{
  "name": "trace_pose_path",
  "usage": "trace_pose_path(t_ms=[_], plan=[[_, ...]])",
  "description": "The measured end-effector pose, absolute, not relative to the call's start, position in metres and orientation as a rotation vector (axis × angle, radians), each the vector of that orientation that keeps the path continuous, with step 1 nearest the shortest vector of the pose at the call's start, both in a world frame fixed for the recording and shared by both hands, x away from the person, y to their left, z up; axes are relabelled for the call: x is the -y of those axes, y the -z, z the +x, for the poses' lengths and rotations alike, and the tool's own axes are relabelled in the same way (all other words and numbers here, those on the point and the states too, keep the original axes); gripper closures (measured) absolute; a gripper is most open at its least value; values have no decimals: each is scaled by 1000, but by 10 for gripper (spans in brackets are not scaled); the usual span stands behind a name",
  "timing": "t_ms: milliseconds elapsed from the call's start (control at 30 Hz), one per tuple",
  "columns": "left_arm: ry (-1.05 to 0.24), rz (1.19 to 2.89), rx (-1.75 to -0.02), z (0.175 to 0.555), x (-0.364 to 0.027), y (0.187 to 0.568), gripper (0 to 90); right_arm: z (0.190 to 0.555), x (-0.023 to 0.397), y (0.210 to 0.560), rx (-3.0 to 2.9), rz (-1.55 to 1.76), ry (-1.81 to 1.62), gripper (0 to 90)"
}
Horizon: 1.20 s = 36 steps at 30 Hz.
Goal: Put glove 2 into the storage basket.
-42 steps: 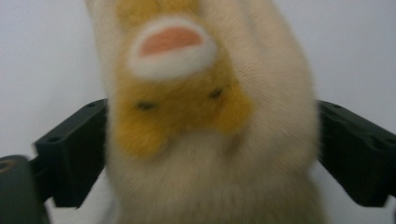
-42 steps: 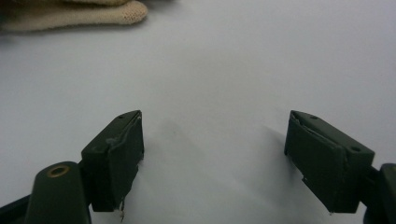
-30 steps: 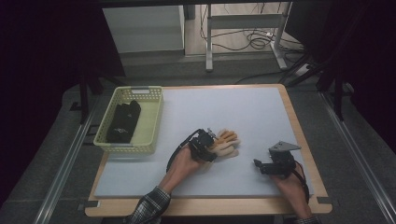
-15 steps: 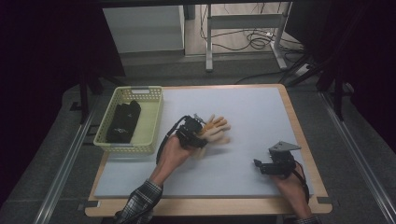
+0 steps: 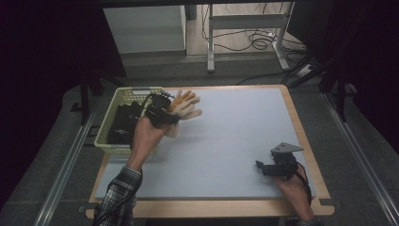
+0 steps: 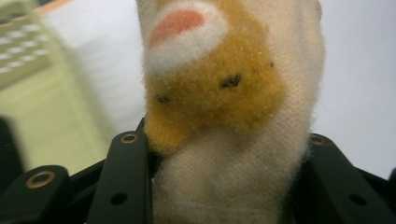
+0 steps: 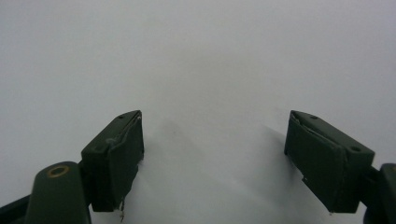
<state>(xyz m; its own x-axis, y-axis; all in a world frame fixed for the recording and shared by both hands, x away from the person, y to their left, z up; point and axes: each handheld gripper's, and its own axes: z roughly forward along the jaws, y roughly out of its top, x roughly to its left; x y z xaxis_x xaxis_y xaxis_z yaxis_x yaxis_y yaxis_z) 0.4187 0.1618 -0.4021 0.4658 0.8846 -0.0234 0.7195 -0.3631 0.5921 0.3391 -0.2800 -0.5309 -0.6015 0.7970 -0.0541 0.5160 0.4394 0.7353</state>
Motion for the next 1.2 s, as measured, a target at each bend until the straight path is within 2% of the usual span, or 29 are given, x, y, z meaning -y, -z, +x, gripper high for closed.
trace_pose_path(t_ms=[400,700,900,1100,1200], plan=[[-497,2065,-1572,430,-239,401,548,339,280,531,-2302,1113,-974,193],[-501,2065,-1750,449,-273,436,536,339,280,531,-2302,1113,-975,193],[-470,2099,-1772,464,-268,459,523,339,280,531,-2302,1112,-975,193],[-405,2152,-1712,478,-248,480,493,339,280,531,-2302,1112,-975,193],[-291,2184,-1708,483,-242,493,378,339,280,531,-2302,1112,-975,193]])
